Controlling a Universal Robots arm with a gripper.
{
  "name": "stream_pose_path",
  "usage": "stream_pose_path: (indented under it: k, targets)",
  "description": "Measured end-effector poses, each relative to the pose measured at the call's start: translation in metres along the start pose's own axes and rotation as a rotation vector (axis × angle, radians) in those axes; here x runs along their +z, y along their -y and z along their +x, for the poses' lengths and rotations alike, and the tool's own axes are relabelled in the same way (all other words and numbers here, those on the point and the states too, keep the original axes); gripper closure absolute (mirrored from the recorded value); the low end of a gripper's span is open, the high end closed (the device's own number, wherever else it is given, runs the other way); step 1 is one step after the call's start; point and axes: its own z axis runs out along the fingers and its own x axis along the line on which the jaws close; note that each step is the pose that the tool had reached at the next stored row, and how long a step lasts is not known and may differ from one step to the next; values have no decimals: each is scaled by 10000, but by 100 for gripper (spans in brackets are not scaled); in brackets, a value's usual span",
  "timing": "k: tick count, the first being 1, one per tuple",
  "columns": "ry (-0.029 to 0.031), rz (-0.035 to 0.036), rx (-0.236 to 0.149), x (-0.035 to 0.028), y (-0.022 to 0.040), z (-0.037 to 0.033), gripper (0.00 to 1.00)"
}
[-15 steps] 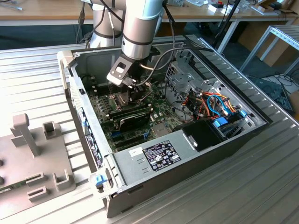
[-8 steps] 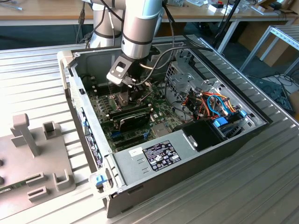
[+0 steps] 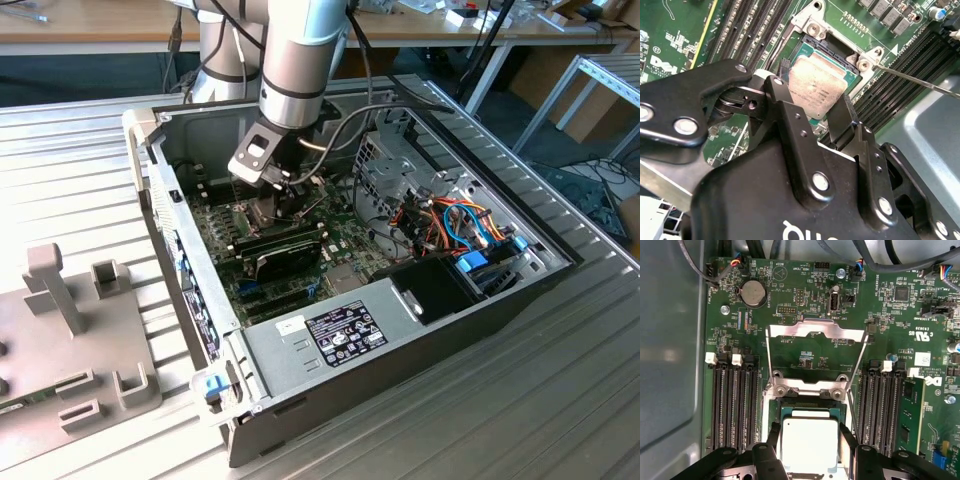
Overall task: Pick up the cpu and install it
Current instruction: 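Place the cpu into insertion slot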
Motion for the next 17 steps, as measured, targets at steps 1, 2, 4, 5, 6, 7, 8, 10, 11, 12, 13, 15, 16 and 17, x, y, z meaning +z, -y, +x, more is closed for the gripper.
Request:
stream_pose_path:
  k: [1, 2, 4, 5, 6, 7, 8, 10, 11, 12, 13, 15, 16, 17]
  targets:
    - [2, 0, 1, 7, 0, 0, 45]
    - [3, 2, 1, 7, 0, -1, 45]
    - [-1, -1, 5, 23, 0, 0, 45]
    - [2, 0, 59, 28, 0, -1, 45]
    - [3, 1, 85, 28, 0, -1, 45]
    - [1, 0, 87, 29, 0, 0, 45]
    - [0, -1, 87, 29, 0, 0, 45]
    - [0, 0, 87, 29, 0, 0, 45]
    - [0, 0, 87, 29, 0, 0, 45]
    - [-1, -1, 88, 29, 0, 0, 45]
    - [-3, -3, 95, 33, -1, 0, 45]
    - [1, 0, 111, 39, 0, -1, 45]
    - [1, 0, 113, 39, 0, -1, 45]
    - [1, 1, 115, 39, 0, -1, 45]
